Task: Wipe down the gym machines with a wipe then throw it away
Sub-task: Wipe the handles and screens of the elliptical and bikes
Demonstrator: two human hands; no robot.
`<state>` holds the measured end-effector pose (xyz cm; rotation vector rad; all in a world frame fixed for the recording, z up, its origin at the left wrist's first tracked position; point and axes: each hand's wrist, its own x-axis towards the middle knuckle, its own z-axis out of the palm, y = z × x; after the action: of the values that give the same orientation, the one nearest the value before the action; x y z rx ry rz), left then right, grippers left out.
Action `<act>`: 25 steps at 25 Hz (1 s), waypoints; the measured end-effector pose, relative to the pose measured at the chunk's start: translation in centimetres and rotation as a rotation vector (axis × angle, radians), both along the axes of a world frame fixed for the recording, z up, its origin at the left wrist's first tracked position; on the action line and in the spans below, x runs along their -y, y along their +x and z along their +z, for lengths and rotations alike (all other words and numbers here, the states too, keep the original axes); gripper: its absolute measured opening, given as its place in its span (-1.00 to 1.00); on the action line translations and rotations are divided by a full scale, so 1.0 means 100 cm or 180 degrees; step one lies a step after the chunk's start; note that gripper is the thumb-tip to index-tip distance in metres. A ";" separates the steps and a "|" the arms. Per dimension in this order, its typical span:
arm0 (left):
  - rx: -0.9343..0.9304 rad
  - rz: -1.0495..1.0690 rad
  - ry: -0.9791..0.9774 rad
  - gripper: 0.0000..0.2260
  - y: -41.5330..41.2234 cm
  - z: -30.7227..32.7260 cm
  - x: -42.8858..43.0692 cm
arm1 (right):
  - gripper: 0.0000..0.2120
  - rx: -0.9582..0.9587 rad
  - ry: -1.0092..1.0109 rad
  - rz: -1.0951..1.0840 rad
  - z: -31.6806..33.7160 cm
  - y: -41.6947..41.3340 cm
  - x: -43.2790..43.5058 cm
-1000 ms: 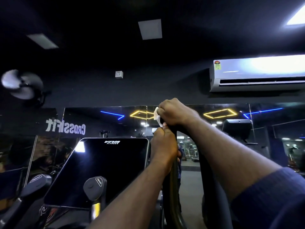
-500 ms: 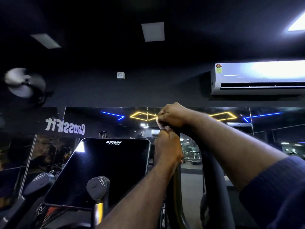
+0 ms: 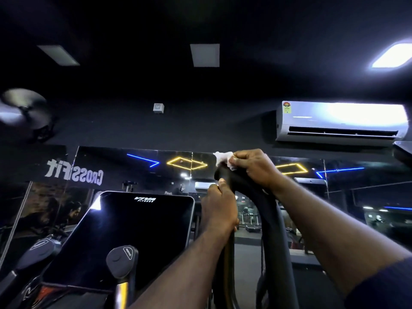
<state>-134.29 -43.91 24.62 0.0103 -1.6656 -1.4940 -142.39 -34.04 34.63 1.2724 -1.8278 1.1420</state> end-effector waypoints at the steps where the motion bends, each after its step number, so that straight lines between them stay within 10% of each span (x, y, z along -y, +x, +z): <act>1: 0.0000 0.0016 -0.0018 -0.58 0.002 0.000 -0.001 | -0.79 -0.0195 0.0045 -0.0135 -0.006 0.002 -0.005; 13: -0.0118 -0.0172 0.0191 -0.71 0.006 -0.006 0.003 | -0.73 -0.1748 0.2284 -0.1641 -0.005 0.020 0.025; 25: -0.0127 -0.0077 0.0026 -0.67 0.010 -0.004 -0.001 | -0.74 -0.0447 0.1275 -0.1504 0.026 0.009 0.035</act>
<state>-133.26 -43.82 24.27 -0.0350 -1.6330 -1.5097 -141.53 -37.55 37.18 1.0074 -2.1596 0.4368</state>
